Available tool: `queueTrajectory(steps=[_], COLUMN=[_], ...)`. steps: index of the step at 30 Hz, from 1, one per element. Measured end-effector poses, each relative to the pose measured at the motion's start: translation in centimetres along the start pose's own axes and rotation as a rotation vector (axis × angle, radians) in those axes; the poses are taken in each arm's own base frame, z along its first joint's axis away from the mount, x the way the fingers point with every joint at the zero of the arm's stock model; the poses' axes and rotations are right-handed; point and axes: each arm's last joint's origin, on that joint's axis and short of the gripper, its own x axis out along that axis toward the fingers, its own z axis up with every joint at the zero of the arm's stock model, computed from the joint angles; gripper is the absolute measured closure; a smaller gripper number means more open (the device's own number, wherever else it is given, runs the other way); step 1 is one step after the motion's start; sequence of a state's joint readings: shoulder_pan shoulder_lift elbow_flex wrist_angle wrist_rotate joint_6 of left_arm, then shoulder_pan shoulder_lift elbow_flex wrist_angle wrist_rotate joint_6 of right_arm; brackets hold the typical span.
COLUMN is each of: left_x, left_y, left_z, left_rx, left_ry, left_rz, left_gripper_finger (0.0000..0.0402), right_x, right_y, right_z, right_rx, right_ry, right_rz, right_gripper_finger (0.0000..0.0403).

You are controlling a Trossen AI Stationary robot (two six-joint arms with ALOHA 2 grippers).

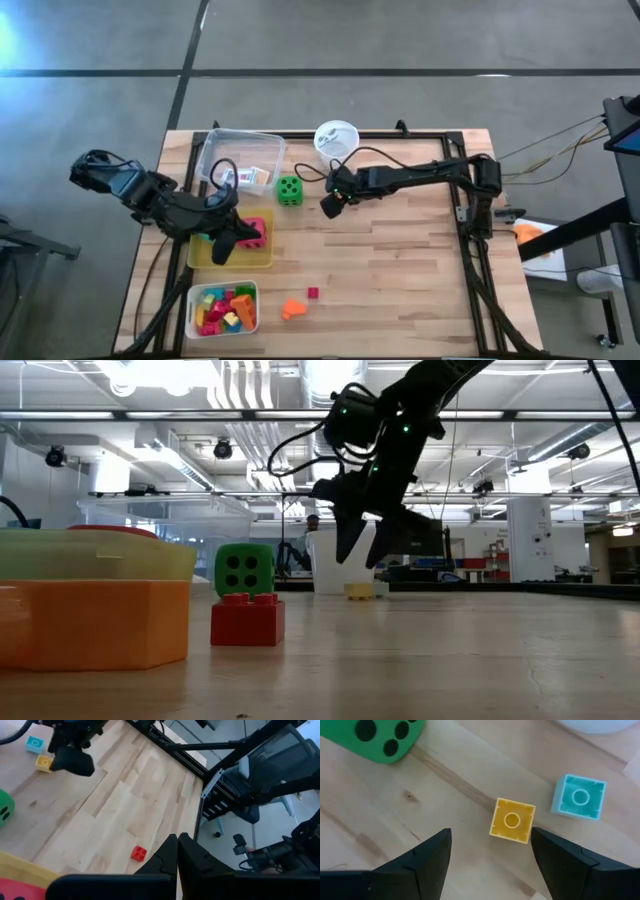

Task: Pick & Place Toys
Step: Put the yellow game piece into the white bin

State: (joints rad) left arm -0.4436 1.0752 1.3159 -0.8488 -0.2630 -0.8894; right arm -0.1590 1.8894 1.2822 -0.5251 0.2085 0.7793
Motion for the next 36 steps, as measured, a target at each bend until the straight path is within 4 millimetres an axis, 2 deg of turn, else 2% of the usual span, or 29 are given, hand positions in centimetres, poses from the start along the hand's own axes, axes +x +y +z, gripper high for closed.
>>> queueTrajectory(steps=[14,28,31,36], left_x=[0.0,0.0,0.0,0.0], left_y=[0.2,0.1,0.1,0.1], left_z=[-0.1,-0.1,-0.1,-0.1], left_rx=[0.033,0.035,0.034,0.033], left_ry=[0.011,0.01,0.009,0.008], left_rz=[0.016,0.015,0.014,0.013], left_gripper_finger=[0.0395,0.0395,0.0395,0.0395], right_x=[2.9,3.9,3.9,4.5], right_y=[-1.1,-1.0,-1.3,-1.4], right_z=[0.3,0.8,0.9,0.7], right_rx=[0.047,0.054,0.059,0.057], right_ry=[0.07,0.069,0.072,0.086], right_rz=[-0.079,-0.097,-0.102,-0.113], right_gripper_finger=[0.0136,0.0137,0.0152,0.021])
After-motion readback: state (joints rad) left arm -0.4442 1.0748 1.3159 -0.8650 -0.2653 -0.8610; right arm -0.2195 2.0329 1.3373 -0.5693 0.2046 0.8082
